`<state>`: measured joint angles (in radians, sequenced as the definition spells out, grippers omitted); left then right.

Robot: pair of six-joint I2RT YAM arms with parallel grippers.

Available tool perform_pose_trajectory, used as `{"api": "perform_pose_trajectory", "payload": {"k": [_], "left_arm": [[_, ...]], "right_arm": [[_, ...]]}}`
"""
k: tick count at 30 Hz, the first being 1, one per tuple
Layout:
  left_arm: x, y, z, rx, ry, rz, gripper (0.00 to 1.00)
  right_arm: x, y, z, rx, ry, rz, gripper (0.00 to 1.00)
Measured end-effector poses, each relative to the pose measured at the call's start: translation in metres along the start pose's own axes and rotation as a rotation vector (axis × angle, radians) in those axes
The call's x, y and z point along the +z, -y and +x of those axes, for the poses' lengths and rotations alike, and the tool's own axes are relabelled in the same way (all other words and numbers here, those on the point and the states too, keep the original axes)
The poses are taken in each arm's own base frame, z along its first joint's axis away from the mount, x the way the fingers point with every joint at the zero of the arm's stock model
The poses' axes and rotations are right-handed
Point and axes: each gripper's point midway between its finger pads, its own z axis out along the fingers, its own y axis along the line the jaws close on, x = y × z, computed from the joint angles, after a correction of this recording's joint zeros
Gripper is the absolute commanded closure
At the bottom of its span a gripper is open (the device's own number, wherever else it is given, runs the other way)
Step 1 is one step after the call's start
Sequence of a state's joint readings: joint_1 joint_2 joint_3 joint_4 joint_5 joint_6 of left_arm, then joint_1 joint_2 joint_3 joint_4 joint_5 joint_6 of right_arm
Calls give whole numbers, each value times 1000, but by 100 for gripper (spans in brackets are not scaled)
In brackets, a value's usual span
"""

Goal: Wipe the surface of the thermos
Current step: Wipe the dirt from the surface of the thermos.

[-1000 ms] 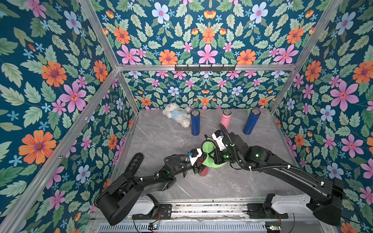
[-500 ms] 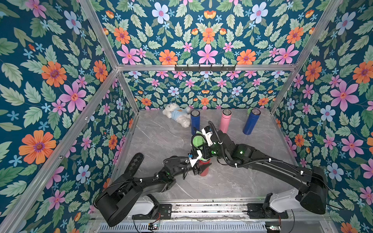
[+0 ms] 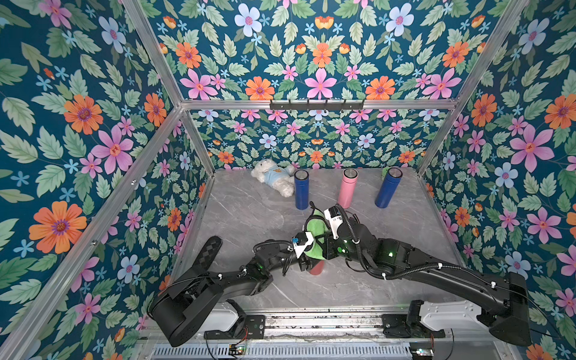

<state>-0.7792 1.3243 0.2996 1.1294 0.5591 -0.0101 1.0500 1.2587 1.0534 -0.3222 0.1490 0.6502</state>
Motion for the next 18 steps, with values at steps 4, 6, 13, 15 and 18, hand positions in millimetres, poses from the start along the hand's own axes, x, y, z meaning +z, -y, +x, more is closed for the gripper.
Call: {"api": "perform_pose_trajectory", "payload": {"k": [4,6,13,15,18], "left_arm": [[0,-2,-1,-16,2,-14,100],[0,-3,-1,-16,1,-16,100],[-1,-3,0,-10,-4,-20,100],[-1,-1,0,5,-6,-18,100],[-4,-6,0,-14,-2,-44,100]], "right_arm": [[15,4,-13,29,28,-11,100],[22,6,-21,43,46,-14,100],[26,10,-26,34,64,-14,100],[17,10,-25,33,79,-26,100],[-4,22,-19,39,94,1,100]]}}
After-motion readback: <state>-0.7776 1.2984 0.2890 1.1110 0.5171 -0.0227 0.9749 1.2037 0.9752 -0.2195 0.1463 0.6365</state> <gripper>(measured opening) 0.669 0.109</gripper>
